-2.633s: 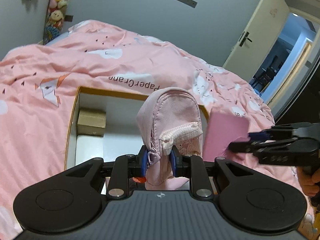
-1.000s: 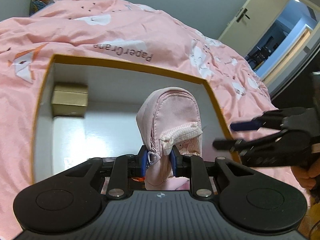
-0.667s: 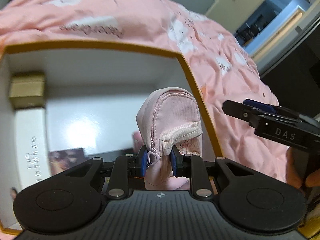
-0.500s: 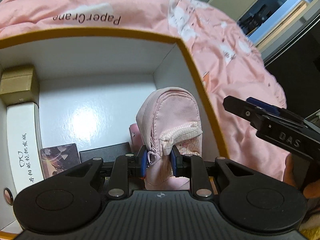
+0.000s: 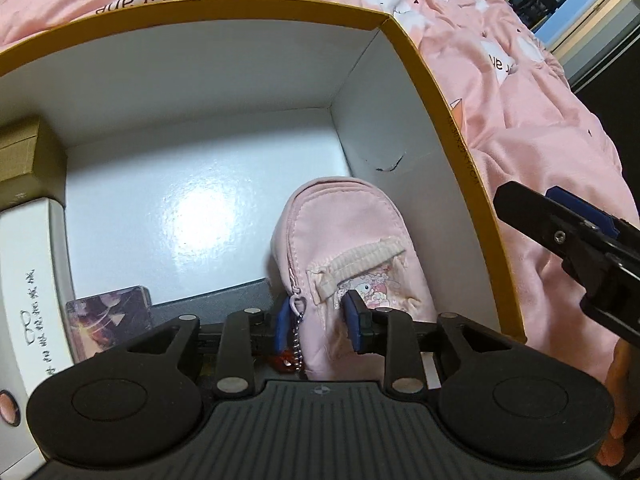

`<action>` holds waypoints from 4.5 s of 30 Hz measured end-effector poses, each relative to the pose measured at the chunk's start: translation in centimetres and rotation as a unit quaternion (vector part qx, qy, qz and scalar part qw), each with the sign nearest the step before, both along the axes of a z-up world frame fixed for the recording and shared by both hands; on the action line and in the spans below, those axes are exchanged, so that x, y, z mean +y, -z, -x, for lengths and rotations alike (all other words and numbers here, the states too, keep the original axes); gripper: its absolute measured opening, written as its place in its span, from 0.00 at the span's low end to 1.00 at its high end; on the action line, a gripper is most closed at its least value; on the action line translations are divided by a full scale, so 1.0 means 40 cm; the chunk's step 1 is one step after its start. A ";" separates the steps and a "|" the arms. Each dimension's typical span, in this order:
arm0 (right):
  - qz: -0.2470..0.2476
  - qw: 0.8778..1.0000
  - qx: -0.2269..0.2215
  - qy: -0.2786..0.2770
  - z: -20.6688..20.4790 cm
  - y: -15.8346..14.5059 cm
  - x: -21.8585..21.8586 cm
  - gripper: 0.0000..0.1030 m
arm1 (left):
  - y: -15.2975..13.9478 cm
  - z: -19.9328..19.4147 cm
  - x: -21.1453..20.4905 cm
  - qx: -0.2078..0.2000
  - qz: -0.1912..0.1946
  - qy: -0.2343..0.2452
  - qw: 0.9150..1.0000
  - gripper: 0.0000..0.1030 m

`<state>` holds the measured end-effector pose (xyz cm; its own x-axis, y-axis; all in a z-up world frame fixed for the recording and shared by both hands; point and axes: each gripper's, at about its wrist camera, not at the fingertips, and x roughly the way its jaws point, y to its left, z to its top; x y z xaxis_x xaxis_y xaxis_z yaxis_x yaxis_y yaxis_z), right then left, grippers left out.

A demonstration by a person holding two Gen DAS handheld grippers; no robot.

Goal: Organize objects
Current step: 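Lower the pink wallet into the orange box with the right gripper while the left carries the backpack, then lower the pink backpack into the orange box and open the left gripper, then grasp the brown dog plush with the right gripper while the left grasps the white plush, then lift the dog plush with the right gripper while the left lifts the white plush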

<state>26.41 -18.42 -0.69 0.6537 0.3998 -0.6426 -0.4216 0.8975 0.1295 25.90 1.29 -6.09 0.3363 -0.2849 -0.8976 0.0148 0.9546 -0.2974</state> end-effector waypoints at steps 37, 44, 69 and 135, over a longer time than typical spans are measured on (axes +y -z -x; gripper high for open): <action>0.042 0.975 0.081 -0.202 0.382 0.027 0.097 0.73 | -0.150 0.521 0.115 -0.086 -0.071 -0.036 0.993 0.55; 0.070 0.950 0.168 -0.253 0.448 0.075 0.117 0.67 | -0.095 0.587 0.099 -0.058 -0.091 0.010 0.994 0.55; 0.063 0.964 0.178 -0.189 0.399 0.053 0.059 0.08 | -0.107 0.616 0.123 -0.128 -0.020 -0.003 0.992 0.55; 0.084 0.973 0.179 -0.122 0.292 0.144 0.034 0.54 | 0.097 0.489 -0.163 -0.150 -0.434 0.329 0.825 0.65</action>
